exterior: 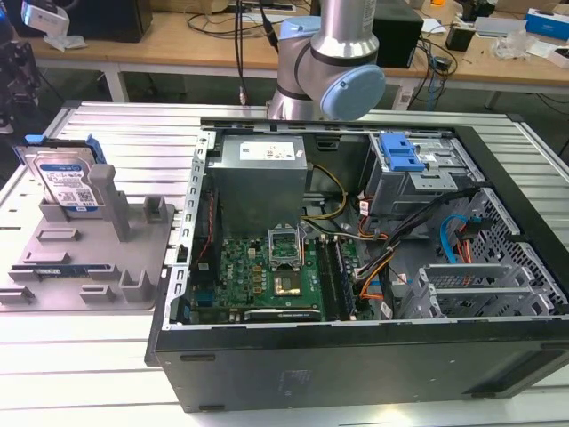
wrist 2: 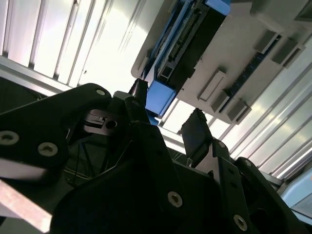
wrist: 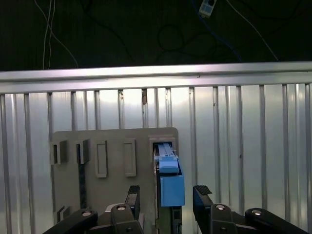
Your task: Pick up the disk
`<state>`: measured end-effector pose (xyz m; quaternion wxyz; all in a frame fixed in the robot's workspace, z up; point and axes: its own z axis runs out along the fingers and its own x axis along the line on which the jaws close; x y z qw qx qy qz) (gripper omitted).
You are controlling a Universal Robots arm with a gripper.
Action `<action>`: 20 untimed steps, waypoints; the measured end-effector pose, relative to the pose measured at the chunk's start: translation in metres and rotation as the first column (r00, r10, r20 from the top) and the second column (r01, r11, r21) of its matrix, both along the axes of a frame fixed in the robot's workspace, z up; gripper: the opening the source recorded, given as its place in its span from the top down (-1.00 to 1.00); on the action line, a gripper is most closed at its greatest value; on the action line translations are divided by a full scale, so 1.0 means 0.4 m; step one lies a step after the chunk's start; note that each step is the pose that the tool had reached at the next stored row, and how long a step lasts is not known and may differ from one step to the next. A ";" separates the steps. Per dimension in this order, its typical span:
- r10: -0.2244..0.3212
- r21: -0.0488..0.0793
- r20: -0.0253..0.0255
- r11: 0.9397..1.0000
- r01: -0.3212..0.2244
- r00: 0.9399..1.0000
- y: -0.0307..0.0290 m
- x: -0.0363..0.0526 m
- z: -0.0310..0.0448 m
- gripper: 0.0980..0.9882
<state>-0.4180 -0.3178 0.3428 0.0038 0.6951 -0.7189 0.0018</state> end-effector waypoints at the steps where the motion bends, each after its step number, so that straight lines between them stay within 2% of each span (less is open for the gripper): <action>1: 0.000 0.000 0.000 1.000 0.000 1.000 0.000 0.001 -0.002 -0.03; 5: 0.000 0.000 0.000 1.000 0.000 1.000 0.002 0.001 -0.012 -0.03; 8: 0.000 -0.001 0.000 1.000 0.000 1.000 0.010 0.001 -0.020 -0.03; 20: 0.000 -0.004 -0.001 1.000 0.000 1.000 0.011 0.001 -0.050 -0.03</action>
